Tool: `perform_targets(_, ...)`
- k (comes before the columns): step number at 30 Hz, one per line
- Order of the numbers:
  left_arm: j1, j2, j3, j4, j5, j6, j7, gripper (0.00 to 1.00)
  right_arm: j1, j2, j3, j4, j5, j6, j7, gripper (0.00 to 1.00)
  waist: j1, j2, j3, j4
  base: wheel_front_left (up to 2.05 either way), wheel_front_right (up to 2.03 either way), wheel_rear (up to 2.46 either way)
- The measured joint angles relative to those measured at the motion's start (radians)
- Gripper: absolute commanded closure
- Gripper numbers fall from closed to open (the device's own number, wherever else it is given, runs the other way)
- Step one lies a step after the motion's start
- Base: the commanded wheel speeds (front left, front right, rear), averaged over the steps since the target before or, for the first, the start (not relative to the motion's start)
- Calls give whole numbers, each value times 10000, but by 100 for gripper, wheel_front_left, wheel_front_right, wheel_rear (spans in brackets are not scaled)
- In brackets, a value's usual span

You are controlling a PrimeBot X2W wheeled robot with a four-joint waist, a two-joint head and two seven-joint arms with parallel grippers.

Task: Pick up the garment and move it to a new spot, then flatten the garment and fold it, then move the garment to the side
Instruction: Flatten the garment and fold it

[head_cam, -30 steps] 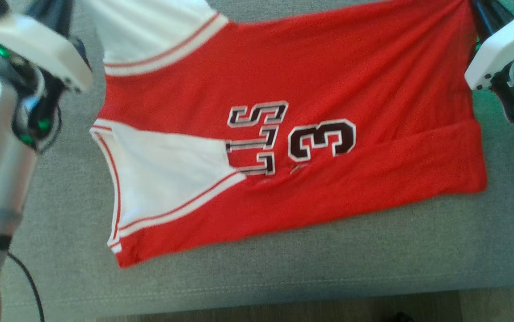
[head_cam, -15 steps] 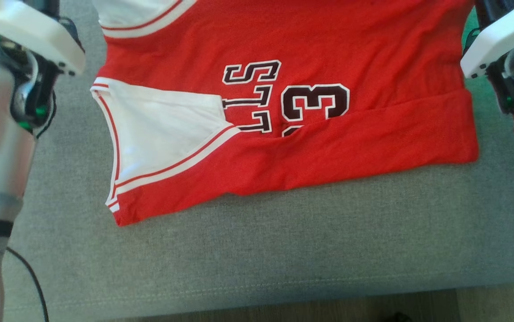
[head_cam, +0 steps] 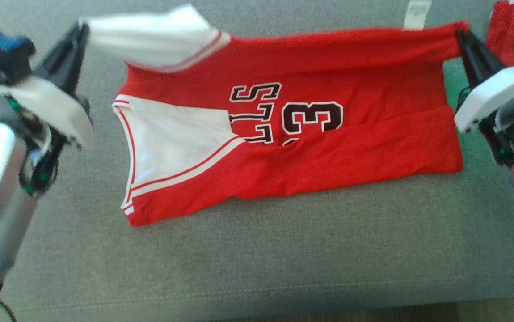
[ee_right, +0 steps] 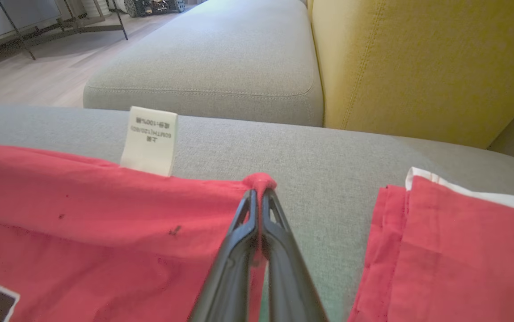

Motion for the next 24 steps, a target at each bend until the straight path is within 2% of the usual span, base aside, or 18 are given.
perform_targets(8,1522,754,-389,-1452,0,284,917,100,811,-583,688,-702,594,0,692,100,0,0,-593,65,0,0,0)
perform_targets(17,3273,1480,-1007,-2780,-443,178,2048,100,1379,-1141,1198,-1365,1354,0,1595,100,0,0,-999,168,0,0,0)
perform_targets(24,3791,1716,-1218,-3133,-537,178,2297,100,1610,-1294,1590,-1685,1737,0,2370,100,0,0,-1120,178,0,0,0)
